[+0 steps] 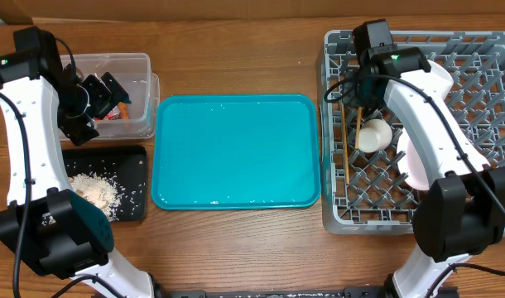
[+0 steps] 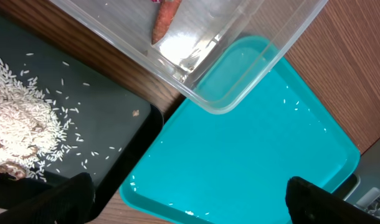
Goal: Sort waste into correct bins and load items into the dishwasher
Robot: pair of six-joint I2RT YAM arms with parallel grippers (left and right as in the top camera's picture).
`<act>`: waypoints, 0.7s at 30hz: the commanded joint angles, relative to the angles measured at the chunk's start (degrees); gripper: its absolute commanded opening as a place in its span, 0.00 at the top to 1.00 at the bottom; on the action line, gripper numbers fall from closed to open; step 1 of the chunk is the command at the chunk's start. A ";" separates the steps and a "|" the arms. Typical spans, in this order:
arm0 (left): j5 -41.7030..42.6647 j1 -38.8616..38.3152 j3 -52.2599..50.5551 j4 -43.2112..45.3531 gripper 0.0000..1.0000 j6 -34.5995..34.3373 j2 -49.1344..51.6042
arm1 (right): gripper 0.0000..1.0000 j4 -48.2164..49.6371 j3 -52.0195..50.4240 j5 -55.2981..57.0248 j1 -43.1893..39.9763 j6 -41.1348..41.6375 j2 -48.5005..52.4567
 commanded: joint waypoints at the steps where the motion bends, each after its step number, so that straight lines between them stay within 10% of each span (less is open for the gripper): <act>1: -0.09 -0.13 1.07 -0.13 0.00 1.31 -1.36 | 0.96 -0.11 -1.11 -3.28 0.74 -3.63 -1.51; 16: -0.07 -0.13 1.07 -0.13 0.00 1.31 -1.36 | 0.96 -2.56 -1.18 -9.09 0.94 -3.37 -1.51; 21: -0.09 -0.13 1.07 -0.13 0.00 1.31 -1.36 | 0.51 -2.69 -1.18 -9.09 0.94 -3.39 -1.51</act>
